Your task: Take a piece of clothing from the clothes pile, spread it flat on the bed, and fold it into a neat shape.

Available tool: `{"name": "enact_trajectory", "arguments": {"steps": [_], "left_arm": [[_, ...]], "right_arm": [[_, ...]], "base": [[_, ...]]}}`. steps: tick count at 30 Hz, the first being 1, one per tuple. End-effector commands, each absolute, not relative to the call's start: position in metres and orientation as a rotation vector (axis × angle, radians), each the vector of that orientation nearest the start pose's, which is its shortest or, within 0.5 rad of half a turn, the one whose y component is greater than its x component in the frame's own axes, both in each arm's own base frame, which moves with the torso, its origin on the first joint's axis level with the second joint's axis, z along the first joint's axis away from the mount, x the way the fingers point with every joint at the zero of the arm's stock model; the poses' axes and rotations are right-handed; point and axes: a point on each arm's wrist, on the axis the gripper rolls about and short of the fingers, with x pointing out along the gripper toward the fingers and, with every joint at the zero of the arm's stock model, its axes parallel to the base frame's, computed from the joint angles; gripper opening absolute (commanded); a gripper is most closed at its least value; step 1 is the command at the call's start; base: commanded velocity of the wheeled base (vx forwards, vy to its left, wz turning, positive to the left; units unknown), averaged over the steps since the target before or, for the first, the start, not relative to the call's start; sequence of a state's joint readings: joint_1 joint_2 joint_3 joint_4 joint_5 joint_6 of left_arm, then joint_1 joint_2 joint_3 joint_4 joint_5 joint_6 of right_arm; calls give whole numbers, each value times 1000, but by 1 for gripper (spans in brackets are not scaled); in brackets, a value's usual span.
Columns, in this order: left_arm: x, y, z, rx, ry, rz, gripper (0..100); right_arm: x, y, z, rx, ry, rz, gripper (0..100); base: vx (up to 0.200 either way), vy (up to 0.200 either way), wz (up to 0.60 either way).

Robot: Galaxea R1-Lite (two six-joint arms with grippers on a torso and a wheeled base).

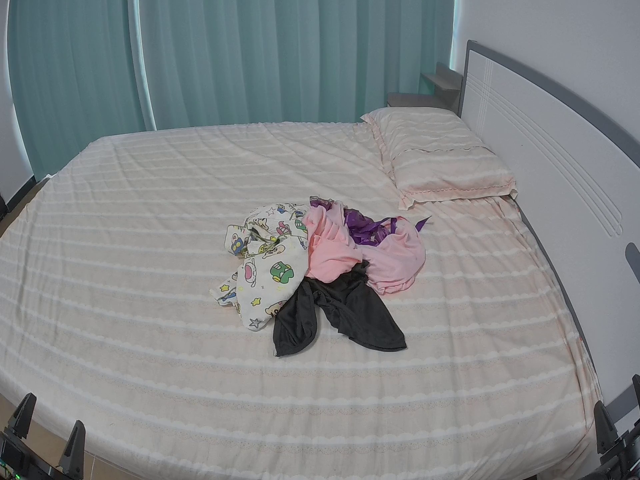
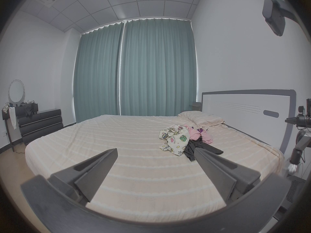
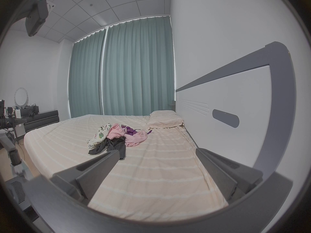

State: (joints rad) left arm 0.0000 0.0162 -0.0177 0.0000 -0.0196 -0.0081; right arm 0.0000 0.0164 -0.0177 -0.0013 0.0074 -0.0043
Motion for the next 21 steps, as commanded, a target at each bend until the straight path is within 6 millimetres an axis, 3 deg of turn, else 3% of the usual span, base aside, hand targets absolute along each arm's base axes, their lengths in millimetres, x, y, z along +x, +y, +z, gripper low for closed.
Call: {"name": "enact_trajectory", "arguments": {"steps": [1, 8, 11, 12, 21], "left_arm": [[-23, 0, 76, -9, 2, -20, 100], [-23, 0, 76, -11, 2, -20, 100], [-23, 0, 76, -11, 2, -20, 100], [-23, 0, 76, -11, 2, -20, 100], [-23, 0, 76, -12, 2, -20, 100]], "right_arm": [[-23, 0, 76, -8, -2, 8, 100], [-23, 0, 76, -23, -3, 9, 100], [-31, 0, 113, 8, -104, 42, 100], [-35, 0, 140, 58, -131, 71, 100], [12, 5, 146, 109, 238, 228, 100]], "base": [[0, 0, 0], [0, 0, 0], [0, 0, 0], [0, 0, 0], [0, 0, 0]]}}
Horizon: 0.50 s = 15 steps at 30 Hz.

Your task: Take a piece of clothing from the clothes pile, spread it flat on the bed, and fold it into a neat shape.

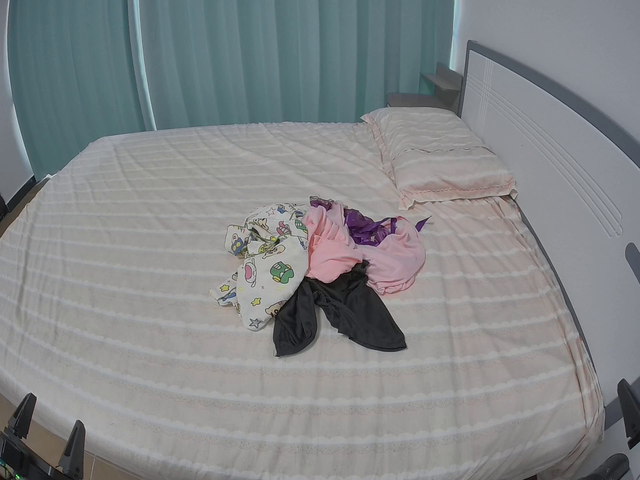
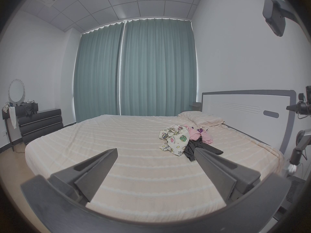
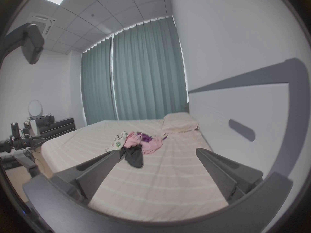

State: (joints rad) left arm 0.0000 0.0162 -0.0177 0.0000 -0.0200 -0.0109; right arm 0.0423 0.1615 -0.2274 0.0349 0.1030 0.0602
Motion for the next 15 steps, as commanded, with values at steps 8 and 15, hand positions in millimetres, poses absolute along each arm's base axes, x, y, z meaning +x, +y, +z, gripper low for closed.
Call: {"name": "enact_trajectory", "arguments": {"steps": [8, 15], "left_arm": [[-23, 0, 76, -11, 3, -20, 100], [-23, 0, 76, -12, 2, -20, 100]], "right_arm": [[67, 13, 141, 171, 528, 339, 100], [126, 20, 130, 212, 642, 332, 100]], "base": [[0, 0, 0], [0, 0, 0]]}}
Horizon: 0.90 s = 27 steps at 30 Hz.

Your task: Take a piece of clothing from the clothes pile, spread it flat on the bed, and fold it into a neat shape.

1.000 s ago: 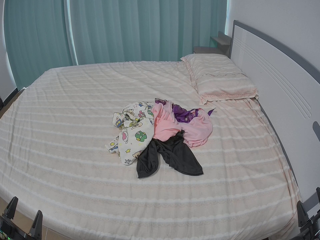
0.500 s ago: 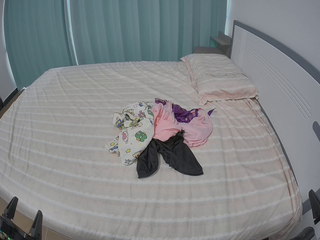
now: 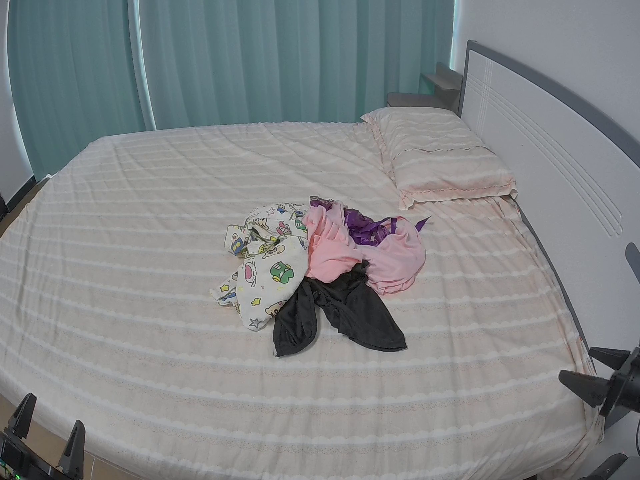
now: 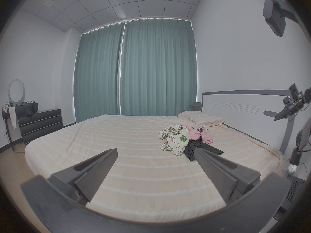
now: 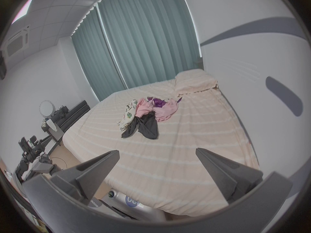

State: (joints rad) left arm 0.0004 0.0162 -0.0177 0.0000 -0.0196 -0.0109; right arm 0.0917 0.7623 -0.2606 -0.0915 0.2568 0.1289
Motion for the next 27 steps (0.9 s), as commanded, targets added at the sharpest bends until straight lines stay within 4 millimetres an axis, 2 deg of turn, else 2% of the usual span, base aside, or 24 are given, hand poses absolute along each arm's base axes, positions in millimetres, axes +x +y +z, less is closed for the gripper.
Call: {"name": "enact_trajectory", "arguments": {"steps": [1, 2, 12, 17, 19, 20, 22, 27], "left_arm": [[-23, 0, 76, -12, 2, -20, 100], [-23, 0, 76, -12, 2, -20, 100], [-23, 0, 76, -12, 2, -20, 100], [-23, 0, 76, -12, 2, -20, 100], [-23, 0, 76, -11, 2, -20, 100], [-23, 0, 76, -11, 2, -20, 100], [-23, 0, 76, -12, 2, -20, 100], [-23, 0, 76, -12, 2, -20, 100]], "right_arm": [[130, 20, 128, 216, 652, 332, 100], [144, 24, 122, 234, 673, 338, 100], [227, 53, 92, 337, 730, 351, 100], [250, 66, 77, 369, 760, 332, 100], [265, 77, 67, 391, 759, 308, 100], [265, 77, 67, 391, 759, 308, 100], [289, 89, 54, 427, 726, 275, 100], [313, 105, 37, 466, 712, 241, 100]], "base": [[0, 0, 0], [0, 0, 0], [0, 0, 0], [0, 0, 0], [0, 0, 0], [0, 0, 0], [0, 0, 0], [0, 0, 0]]}}
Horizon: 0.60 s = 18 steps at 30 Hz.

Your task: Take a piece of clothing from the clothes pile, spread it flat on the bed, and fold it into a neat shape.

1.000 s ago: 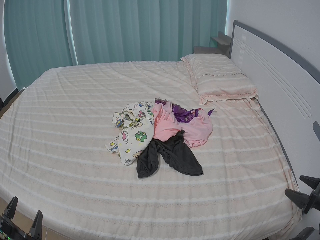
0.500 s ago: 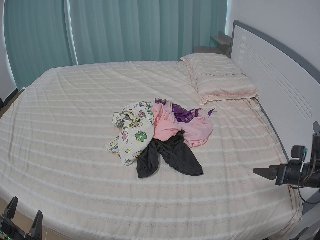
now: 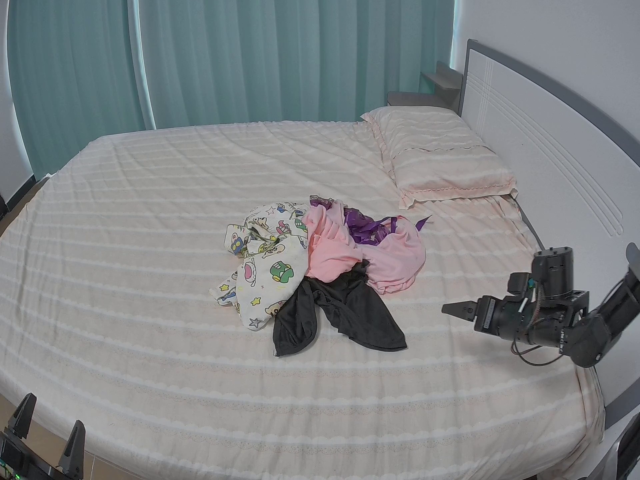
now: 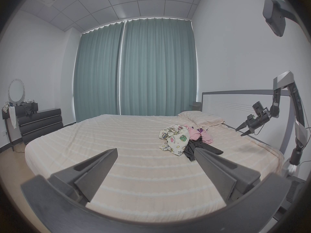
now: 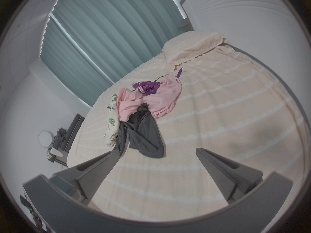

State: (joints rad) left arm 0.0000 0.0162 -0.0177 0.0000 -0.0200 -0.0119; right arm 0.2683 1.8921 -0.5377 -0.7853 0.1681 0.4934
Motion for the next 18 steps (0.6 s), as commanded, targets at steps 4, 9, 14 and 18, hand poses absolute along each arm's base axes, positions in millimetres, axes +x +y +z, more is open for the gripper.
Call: {"name": "enact_trajectory", "arguments": {"steps": [4, 9, 14, 18], "left_arm": [[-23, 0, 76, -12, 2, -20, 100], [-23, 0, 76, -12, 2, -20, 100], [-23, 0, 76, -12, 2, -17, 100], [-23, 0, 76, -14, 2, -18, 100]], "right_arm": [[331, 124, 12, 490, 732, 190, 100], [347, 135, -4, 505, 712, 192, 100], [360, 148, -25, 496, 726, 204, 100], [366, 154, -26, 499, 716, 222, 100]], "base": [[0, 0, 0], [0, 0, 0], [0, 0, 0], [0, 0, 0]]}}
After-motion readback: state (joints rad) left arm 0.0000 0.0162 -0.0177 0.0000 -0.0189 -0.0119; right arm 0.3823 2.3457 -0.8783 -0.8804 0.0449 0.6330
